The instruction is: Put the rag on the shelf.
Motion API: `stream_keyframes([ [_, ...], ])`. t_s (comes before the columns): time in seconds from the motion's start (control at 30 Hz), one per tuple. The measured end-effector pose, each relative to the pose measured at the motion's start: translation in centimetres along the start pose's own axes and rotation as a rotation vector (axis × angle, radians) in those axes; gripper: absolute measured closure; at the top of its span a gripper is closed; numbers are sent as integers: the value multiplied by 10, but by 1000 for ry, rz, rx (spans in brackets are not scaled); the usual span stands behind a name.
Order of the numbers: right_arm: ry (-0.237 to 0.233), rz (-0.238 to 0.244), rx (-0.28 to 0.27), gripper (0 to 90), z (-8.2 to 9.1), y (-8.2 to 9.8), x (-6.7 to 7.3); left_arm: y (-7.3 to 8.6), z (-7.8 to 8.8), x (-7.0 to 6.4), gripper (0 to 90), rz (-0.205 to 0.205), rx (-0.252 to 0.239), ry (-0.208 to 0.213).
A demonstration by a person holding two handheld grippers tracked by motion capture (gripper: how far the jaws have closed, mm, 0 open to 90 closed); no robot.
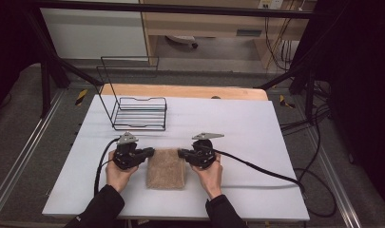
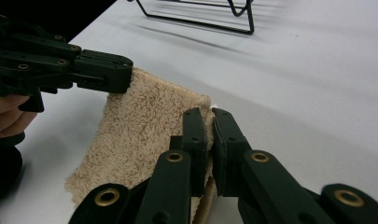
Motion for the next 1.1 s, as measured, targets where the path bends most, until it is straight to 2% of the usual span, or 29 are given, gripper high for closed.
stream_keyframes([
  [0.17, -6, 19, -31, 850, 5, -4, 4, -6, 6, -4, 849, -5, -27, 7],
  [0.37, -15, 19, -59, 850, 11, -8, 8, -15, 14, -9, 849, -18, -62, 12],
  [0.47, -29, 19, -98, 850, 16, -15, 13, -20, 18, -11, 849, -16, -85, 16],
  [0.67, -43, 35, -133, 851, 25, -23, 17, -28, 24, -17, 850, -22, -115, 26],
  [1.1, -59, 57, -185, 852, 38, -37, 21, -45, 35, -29, 850, -43, -169, 48],
])
Point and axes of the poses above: each handheld gripper's, and its own axes: z roughly backward along the jaws, y roughly out of its underside, x roughly to its left, the point moved 9 cm from there along -z, roughly forward along the jaws, and after that the axes turned 13 degrees about -x, right-handed, at the moved point
